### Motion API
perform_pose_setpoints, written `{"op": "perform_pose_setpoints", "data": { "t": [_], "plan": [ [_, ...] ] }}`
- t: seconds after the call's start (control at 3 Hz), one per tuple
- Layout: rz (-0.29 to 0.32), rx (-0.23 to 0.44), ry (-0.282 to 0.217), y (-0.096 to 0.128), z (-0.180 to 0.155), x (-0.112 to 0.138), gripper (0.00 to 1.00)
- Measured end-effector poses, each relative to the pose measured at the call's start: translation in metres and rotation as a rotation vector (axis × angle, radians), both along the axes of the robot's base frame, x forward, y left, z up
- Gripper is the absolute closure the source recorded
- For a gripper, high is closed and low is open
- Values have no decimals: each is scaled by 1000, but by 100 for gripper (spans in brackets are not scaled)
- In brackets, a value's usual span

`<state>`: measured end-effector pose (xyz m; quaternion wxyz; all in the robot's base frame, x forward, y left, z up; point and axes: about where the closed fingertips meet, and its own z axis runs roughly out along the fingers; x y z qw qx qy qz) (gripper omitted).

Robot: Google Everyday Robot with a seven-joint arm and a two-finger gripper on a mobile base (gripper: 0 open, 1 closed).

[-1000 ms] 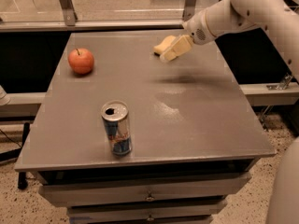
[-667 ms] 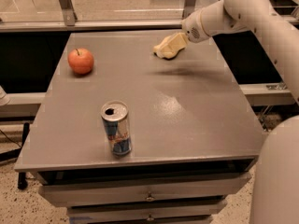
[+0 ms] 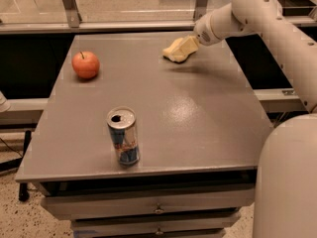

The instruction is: Pick sponge

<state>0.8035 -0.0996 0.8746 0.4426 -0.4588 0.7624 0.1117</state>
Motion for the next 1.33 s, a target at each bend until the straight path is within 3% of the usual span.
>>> {"op": "perform_pose_setpoints", "data": {
  "t": [0.33,1.33],
  "plan": [
    [-9,-14,6,-1,-13,3,18],
    [-6,-27,4,-3,-13,2,87]
  ]
}}
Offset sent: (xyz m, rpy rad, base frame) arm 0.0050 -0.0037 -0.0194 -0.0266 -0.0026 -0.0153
